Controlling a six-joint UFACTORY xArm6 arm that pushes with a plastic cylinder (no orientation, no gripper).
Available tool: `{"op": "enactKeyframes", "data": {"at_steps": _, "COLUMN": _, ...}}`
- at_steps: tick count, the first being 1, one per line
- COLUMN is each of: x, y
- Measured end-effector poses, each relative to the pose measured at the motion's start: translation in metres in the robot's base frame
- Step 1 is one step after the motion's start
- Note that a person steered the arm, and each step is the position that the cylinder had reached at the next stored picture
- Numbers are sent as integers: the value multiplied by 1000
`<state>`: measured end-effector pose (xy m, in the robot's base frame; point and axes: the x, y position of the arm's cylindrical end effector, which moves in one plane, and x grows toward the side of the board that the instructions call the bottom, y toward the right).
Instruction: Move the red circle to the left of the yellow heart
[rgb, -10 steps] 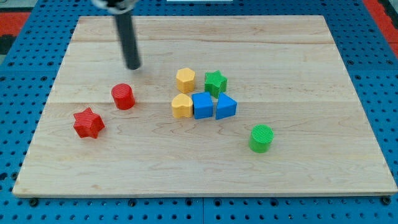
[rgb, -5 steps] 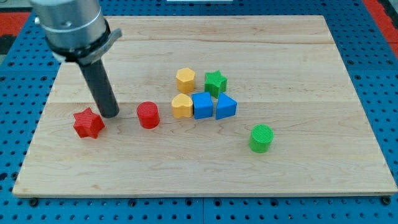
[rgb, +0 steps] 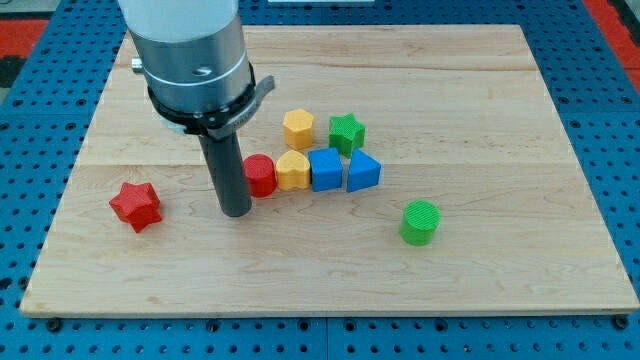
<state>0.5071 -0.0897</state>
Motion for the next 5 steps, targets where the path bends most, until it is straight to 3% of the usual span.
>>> {"op": "enactKeyframes", "data": {"at_steps": 2, "x": -33, "y": -2}}
{"op": "enactKeyframes", "data": {"at_steps": 3, "x": -3, "y": 28}}
{"op": "enactKeyframes", "data": {"at_steps": 4, "x": 1, "y": 132}}
{"op": "enactKeyframes", "data": {"at_steps": 5, "x": 83, "y": 117}}
